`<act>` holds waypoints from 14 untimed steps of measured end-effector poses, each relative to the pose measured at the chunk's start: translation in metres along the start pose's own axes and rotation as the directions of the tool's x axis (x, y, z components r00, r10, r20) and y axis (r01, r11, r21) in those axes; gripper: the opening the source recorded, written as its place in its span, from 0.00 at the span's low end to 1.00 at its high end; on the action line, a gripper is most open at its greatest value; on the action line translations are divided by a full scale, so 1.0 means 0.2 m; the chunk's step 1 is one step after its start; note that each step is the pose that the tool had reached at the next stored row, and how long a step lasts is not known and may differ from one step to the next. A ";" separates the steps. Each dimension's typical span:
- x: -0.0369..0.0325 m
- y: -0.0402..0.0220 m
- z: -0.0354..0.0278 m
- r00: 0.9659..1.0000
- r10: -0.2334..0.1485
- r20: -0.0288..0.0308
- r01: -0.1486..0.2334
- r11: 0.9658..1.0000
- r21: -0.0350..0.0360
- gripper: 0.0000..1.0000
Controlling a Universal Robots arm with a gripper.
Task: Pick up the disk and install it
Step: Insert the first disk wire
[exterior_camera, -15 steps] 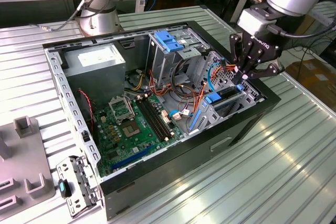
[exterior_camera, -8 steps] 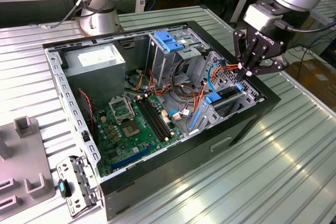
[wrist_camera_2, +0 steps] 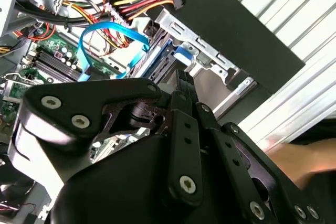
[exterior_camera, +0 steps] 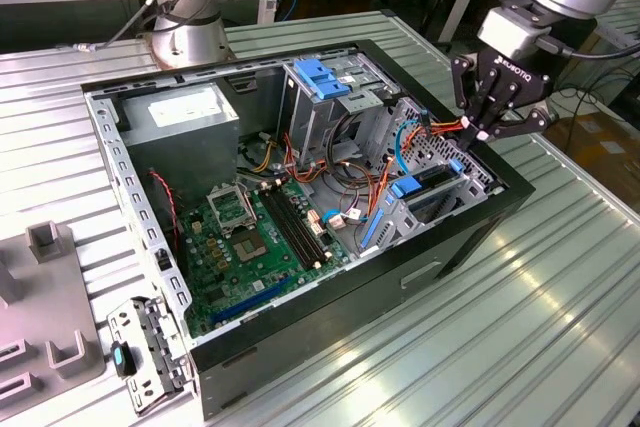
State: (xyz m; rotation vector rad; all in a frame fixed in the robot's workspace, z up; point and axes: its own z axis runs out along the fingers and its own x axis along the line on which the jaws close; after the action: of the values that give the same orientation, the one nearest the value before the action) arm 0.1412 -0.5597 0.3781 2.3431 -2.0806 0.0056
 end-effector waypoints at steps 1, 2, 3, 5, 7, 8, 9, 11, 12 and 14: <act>0.000 -0.003 0.000 1.000 -0.004 0.000 0.004 1.000 0.000 0.11; 0.000 -0.008 0.000 1.000 -0.007 0.000 0.007 1.000 0.000 0.11; 0.000 -0.013 0.000 1.000 -0.011 0.000 0.011 1.000 0.000 0.11; 0.001 -0.021 0.000 1.000 -0.018 0.000 0.018 1.000 0.000 0.11; 0.002 -0.030 0.000 1.000 -0.025 0.000 0.025 1.000 0.000 0.11; 0.002 -0.034 0.000 1.000 -0.028 0.000 0.028 1.000 0.000 0.11; 0.002 -0.035 0.000 1.000 -0.030 0.000 0.030 1.000 0.000 0.11; 0.003 -0.036 0.000 0.999 -0.032 0.000 0.032 0.999 0.000 0.11; 0.003 -0.037 0.000 0.999 -0.033 0.000 0.033 0.999 0.000 0.11; 0.003 -0.038 0.000 0.999 -0.036 0.000 0.036 0.999 0.000 0.11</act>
State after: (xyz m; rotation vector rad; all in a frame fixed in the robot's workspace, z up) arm 0.1489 -0.5594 0.3781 2.3803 -2.0380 0.0058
